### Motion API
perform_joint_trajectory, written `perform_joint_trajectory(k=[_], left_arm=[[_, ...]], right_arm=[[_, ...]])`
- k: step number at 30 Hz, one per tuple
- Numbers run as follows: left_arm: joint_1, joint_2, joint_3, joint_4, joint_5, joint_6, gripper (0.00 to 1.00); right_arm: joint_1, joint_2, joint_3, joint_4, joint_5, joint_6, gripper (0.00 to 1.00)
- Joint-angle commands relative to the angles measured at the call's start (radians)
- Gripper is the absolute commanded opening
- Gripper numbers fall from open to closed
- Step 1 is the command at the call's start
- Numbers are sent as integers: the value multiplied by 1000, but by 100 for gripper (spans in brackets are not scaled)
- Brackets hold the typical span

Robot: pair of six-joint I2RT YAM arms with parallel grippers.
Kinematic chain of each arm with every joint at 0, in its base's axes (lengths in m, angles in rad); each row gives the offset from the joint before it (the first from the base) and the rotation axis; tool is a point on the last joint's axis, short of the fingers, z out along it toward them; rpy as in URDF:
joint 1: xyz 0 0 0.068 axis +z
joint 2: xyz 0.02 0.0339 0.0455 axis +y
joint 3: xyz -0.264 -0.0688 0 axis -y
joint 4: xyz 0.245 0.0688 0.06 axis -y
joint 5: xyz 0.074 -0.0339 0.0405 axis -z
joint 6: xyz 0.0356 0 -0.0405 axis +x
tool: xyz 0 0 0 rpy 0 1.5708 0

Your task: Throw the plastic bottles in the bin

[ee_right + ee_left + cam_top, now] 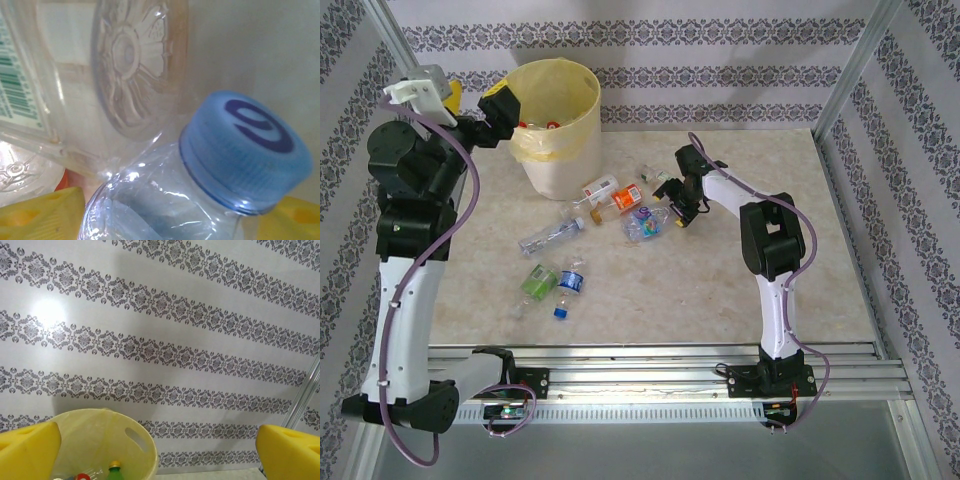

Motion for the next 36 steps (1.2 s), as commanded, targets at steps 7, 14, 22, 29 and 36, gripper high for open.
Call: perform_joint_trajectory(k=[7,14,22,29,36], left_arm=[[3,-12,-68,-38,56,-39,100],[-49,-12,-144,-25,69,-69,100],[-190,-17,-261,22,42,-116,100],[-284,6,-377,135,32,-263,100],[-358,84,-437,270,2,-425,100]], right_arm=[[17,-62,-91,1,39,8,54],[16,-159,-211,43,47,29,41],[2,-305,-328,141,20,103,35],[-21,-427,-342,195,-28,146,33],[-23,-506,-332,221,-48,175,32]])
